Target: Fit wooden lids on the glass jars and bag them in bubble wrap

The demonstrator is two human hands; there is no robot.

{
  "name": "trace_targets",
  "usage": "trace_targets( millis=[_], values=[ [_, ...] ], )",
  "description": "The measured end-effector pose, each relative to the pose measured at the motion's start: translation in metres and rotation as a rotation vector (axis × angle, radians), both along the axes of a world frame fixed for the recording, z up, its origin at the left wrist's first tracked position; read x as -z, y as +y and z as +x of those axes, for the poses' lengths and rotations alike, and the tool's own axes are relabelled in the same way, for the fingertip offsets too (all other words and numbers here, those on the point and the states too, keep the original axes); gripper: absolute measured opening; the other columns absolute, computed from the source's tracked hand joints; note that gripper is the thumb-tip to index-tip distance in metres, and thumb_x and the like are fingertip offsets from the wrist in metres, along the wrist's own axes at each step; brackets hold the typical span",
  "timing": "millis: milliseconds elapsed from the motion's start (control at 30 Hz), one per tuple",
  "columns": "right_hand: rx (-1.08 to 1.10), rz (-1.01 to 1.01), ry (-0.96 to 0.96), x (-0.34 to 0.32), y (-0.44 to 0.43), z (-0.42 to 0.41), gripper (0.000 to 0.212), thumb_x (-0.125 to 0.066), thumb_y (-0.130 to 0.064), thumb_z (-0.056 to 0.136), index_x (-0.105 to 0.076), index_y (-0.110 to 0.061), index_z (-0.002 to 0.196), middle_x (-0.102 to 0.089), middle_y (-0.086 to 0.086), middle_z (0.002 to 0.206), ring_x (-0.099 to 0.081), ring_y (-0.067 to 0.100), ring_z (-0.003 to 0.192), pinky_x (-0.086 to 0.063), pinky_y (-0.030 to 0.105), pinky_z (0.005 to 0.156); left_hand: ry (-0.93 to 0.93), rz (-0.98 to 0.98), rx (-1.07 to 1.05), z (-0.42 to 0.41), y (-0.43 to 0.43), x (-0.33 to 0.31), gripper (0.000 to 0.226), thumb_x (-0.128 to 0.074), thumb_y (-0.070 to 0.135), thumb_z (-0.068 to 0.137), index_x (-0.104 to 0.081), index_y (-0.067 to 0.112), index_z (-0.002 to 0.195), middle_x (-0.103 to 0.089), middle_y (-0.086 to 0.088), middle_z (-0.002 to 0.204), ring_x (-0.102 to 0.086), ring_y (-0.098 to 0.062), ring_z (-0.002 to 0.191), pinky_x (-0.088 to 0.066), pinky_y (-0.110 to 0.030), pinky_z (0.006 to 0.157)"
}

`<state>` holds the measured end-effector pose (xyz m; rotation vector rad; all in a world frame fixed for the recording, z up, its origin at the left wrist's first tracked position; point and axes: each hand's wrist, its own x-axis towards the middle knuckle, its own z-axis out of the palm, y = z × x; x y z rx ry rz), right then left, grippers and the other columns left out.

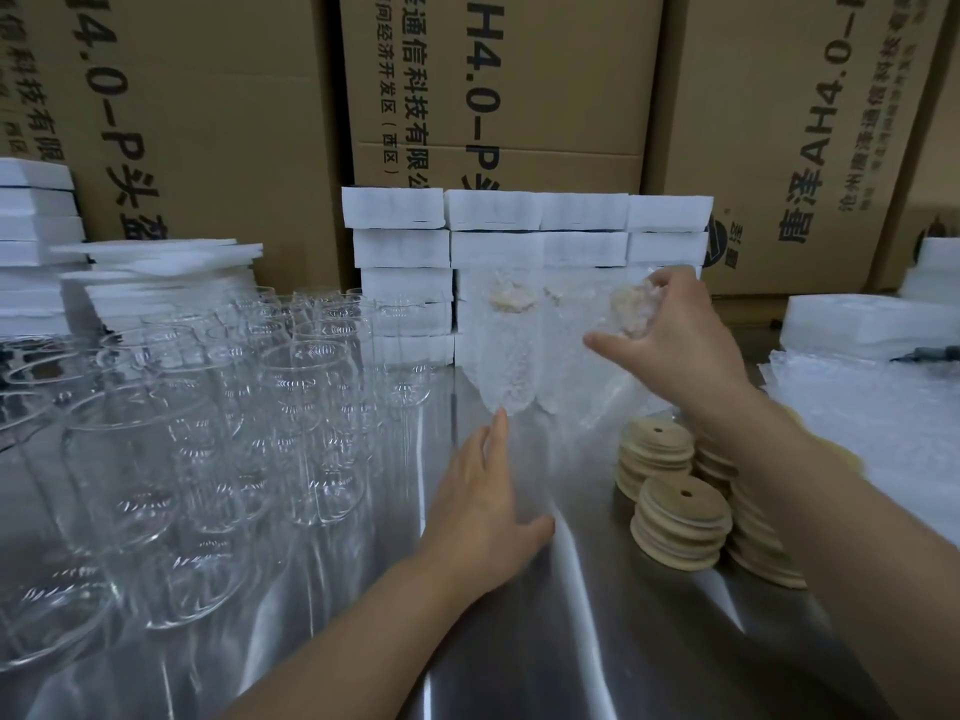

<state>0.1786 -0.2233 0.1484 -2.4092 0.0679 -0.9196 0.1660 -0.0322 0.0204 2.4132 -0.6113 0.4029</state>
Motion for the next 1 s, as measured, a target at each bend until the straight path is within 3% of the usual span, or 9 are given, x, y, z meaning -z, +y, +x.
trace_targets(
  millis=[100, 300, 500, 633, 767, 867, 933, 1000],
  values=[
    [0.133, -0.11, 0.063, -0.009, -0.01, 0.024, 0.073, -0.075, -0.051, 0.075, -0.033, -0.012, 0.12, -0.044, 0.007, 0.119, -0.054, 0.027, 0.086, -0.041, 0.036, 0.063, 0.008, 0.078, 0.018, 0.0, 0.001, -0.001, 0.107, -0.063, 0.044, 0.086, 0.017, 0.022, 0.152, -0.003, 0.0, 0.16, -0.004, -0.015, 0.147, -0.007, -0.029, 0.12],
    [0.196, -0.015, 0.223, -0.005, -0.029, 0.053, 0.079, -0.073, -0.05, 0.078, -0.032, -0.006, 0.128, -0.045, 0.014, 0.124, -0.061, 0.036, 0.096, -0.053, 0.046, 0.075, 0.006, 0.113, 0.05, -0.002, 0.001, -0.003, 0.104, -0.062, 0.044, 0.086, 0.016, 0.026, 0.153, -0.01, 0.001, 0.158, -0.009, -0.015, 0.145, -0.011, -0.029, 0.117],
    [0.08, -0.014, 0.072, 0.014, -0.027, 0.062, 0.059, -0.071, -0.04, 0.083, -0.043, -0.006, 0.122, -0.034, 0.015, 0.132, -0.055, 0.031, 0.099, -0.047, 0.036, 0.078, 0.025, 0.126, 0.057, -0.003, 0.002, -0.005, 0.102, -0.061, 0.043, 0.086, 0.014, 0.026, 0.153, -0.012, 0.002, 0.159, -0.011, -0.015, 0.145, -0.016, -0.03, 0.117],
    [0.018, -0.077, -0.039, 0.021, -0.023, 0.064, 0.036, -0.06, -0.02, 0.094, -0.052, -0.001, 0.123, -0.035, 0.017, 0.136, -0.05, 0.032, 0.111, -0.041, 0.031, 0.091, 0.04, 0.134, 0.06, -0.004, 0.002, -0.006, 0.101, -0.061, 0.043, 0.087, 0.014, 0.027, 0.153, -0.012, 0.003, 0.158, -0.01, -0.014, 0.145, -0.017, -0.031, 0.117],
    [-0.069, -0.232, 0.078, 0.021, -0.018, 0.062, 0.046, -0.046, -0.006, 0.097, -0.04, -0.005, 0.143, -0.03, 0.02, 0.147, -0.036, 0.036, 0.131, -0.03, 0.034, 0.106, 0.034, 0.142, 0.063, -0.005, 0.002, -0.008, 0.1, -0.061, 0.043, 0.088, 0.012, 0.025, 0.154, -0.014, 0.003, 0.157, -0.013, -0.015, 0.145, -0.018, -0.03, 0.116],
    [0.034, -0.385, 0.268, 0.022, -0.014, 0.061, 0.059, -0.042, -0.024, 0.1, -0.017, -0.016, 0.152, -0.009, 0.011, 0.159, -0.013, 0.033, 0.144, -0.018, 0.047, 0.114, 0.044, 0.157, 0.058, -0.005, 0.002, -0.007, 0.099, -0.061, 0.044, 0.088, 0.011, 0.025, 0.154, -0.018, 0.002, 0.155, -0.016, -0.016, 0.143, -0.019, -0.03, 0.116],
    [0.226, -0.538, 0.392, 0.022, -0.006, 0.059, 0.068, -0.034, -0.046, 0.1, -0.002, -0.019, 0.153, 0.002, 0.007, 0.161, 0.001, 0.033, 0.147, 0.001, 0.058, 0.114, 0.054, 0.164, 0.057, -0.005, 0.001, -0.007, 0.098, -0.06, 0.044, 0.088, 0.009, 0.025, 0.154, -0.02, 0.002, 0.155, -0.016, -0.016, 0.143, -0.019, -0.03, 0.116],
    [0.303, -0.515, 0.318, 0.017, 0.011, 0.052, 0.071, -0.03, -0.054, 0.098, -0.006, -0.017, 0.153, -0.006, 0.009, 0.16, 0.001, 0.034, 0.147, 0.01, 0.061, 0.111, 0.054, 0.174, 0.054, -0.004, 0.001, -0.005, 0.095, -0.06, 0.043, 0.088, 0.005, 0.025, 0.155, -0.024, 0.001, 0.153, -0.017, -0.017, 0.142, -0.019, -0.029, 0.114]
  ],
)
